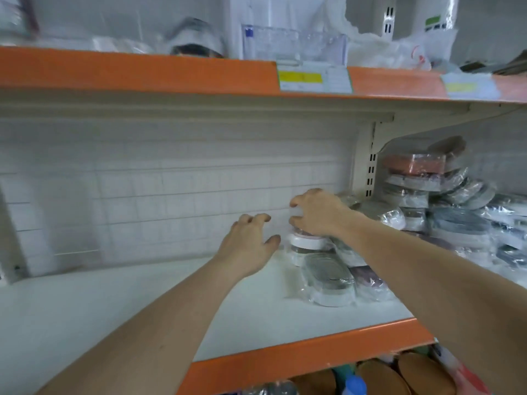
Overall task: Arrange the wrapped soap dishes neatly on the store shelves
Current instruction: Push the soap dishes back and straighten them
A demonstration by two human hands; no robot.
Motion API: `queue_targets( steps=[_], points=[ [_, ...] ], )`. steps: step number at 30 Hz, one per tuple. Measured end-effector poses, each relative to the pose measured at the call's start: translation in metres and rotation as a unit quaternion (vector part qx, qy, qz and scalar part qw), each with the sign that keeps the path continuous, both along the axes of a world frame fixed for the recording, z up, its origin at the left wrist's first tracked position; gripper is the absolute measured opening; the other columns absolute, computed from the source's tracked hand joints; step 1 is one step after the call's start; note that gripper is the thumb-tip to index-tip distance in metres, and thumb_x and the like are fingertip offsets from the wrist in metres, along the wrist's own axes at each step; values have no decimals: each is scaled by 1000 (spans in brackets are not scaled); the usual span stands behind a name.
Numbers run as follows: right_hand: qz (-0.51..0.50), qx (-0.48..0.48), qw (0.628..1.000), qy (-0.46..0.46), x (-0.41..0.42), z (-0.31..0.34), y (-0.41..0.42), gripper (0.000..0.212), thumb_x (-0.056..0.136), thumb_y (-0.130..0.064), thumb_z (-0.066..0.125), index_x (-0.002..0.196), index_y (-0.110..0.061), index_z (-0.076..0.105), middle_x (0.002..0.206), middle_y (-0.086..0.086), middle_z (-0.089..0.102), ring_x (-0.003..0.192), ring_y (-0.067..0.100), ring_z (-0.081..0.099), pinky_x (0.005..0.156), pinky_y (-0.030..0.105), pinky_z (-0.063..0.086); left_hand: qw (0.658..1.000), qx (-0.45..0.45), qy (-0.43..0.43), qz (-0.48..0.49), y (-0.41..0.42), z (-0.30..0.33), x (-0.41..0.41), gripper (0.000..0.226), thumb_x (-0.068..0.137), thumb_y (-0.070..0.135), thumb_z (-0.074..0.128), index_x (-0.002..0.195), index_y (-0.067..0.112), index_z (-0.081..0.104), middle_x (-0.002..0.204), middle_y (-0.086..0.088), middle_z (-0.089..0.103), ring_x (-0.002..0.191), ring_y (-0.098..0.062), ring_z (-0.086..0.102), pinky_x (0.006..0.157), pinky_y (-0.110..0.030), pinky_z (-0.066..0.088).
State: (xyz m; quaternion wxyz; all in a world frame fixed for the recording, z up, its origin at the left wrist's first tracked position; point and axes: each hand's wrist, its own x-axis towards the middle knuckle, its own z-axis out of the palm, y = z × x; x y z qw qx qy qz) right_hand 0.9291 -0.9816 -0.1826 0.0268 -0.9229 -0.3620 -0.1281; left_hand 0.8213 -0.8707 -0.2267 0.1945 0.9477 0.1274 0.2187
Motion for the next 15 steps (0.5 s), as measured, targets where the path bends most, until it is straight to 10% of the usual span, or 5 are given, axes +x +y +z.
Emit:
queue_targets(
  steps=[15],
  points=[
    [253, 97, 963, 0, -389, 83, 203, 47, 93, -36, 52, 137, -21, 45, 141, 4, 45, 125, 24, 44, 96, 28, 35, 969, 94, -71, 216, 206, 88, -418, 51, 95, 33, 47, 143, 20, 32, 144, -6, 33, 129, -24, 38, 103, -33, 34]
  ],
)
